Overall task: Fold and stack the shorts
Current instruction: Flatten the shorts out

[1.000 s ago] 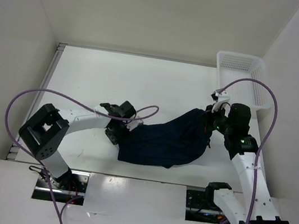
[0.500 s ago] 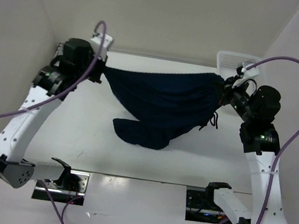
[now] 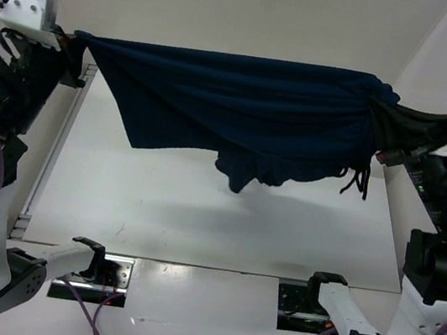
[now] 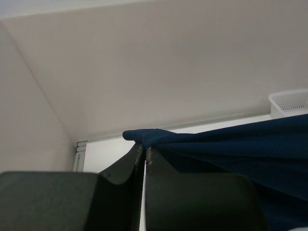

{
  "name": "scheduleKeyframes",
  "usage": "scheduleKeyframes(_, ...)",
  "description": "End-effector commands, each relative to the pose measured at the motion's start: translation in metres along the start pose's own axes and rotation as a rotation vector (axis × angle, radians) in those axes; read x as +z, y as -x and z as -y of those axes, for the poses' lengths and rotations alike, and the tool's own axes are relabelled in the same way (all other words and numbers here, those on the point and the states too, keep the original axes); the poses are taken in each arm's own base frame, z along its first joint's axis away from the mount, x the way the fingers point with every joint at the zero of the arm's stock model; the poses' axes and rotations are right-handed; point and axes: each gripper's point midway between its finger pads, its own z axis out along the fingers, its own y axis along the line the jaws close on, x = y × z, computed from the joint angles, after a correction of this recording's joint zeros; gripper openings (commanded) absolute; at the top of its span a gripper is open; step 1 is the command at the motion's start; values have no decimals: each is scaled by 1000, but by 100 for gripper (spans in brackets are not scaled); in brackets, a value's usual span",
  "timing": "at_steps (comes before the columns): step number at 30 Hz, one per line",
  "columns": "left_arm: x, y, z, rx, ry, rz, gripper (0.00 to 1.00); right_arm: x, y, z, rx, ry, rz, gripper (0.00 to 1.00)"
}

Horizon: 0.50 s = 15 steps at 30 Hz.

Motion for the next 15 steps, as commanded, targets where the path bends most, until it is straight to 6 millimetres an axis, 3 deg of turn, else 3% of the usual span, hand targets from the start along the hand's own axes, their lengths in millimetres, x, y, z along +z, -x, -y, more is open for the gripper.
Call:
scheduleKeyframes(1, -1, 18, -17, -1, 83, 51, 0, -5, 34, -16, 43, 48, 80, 0)
scheduleKeyframes(6, 52, -44, -11, 15, 81, -94, 0, 29, -28, 16, 206, -2, -7, 0)
scheduleKeyframes(11, 113, -137, 3, 33, 48, -289, 0, 61, -133, 57, 374, -105, -177, 0)
scheduleKeyframes(12, 130, -163, 8, 37, 34, -346, 0, 69, -167, 68, 417, -127, -227, 0)
scheduleKeyframes(14, 157, -212, 8, 32, 8, -451, 0, 76, -202, 76, 451, -141, -282, 0)
scheduleKeyframes(15, 166, -231, 8, 29, -1, -491, 0, 80, -237, 84, 484, -163, -337, 0)
